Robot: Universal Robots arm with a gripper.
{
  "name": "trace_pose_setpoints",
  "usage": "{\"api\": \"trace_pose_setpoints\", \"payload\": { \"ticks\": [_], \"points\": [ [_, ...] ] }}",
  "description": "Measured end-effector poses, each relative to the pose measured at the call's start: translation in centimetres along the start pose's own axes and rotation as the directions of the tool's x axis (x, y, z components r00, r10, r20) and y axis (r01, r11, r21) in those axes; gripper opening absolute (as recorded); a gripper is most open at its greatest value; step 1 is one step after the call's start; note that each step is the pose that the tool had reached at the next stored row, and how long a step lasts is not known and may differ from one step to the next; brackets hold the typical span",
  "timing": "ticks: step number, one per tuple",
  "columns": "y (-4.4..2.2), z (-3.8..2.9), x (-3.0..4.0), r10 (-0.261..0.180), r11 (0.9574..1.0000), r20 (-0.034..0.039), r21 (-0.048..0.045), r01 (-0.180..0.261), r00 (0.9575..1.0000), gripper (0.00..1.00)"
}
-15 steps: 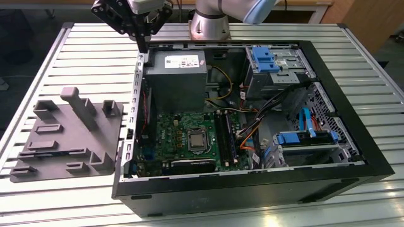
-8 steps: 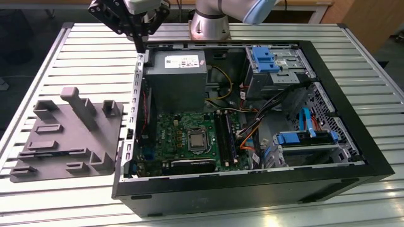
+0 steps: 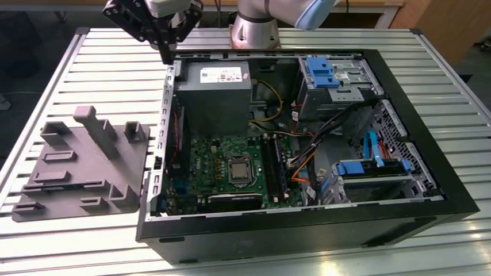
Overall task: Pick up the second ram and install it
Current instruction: 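Reach for the second ram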
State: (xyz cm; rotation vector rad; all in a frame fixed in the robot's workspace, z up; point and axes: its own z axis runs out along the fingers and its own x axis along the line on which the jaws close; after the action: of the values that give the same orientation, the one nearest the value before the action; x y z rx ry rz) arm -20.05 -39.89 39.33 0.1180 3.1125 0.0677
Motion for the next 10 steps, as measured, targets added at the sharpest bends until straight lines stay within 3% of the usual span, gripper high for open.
{"api": "trace_pose_setpoints", "payload": {
  "ticks": [10],
  "points": [
    [-0.05,-0.02,0.65,0.0,1.0,0.0,0.0,0.0,1.0,0.11]
  ]
}}
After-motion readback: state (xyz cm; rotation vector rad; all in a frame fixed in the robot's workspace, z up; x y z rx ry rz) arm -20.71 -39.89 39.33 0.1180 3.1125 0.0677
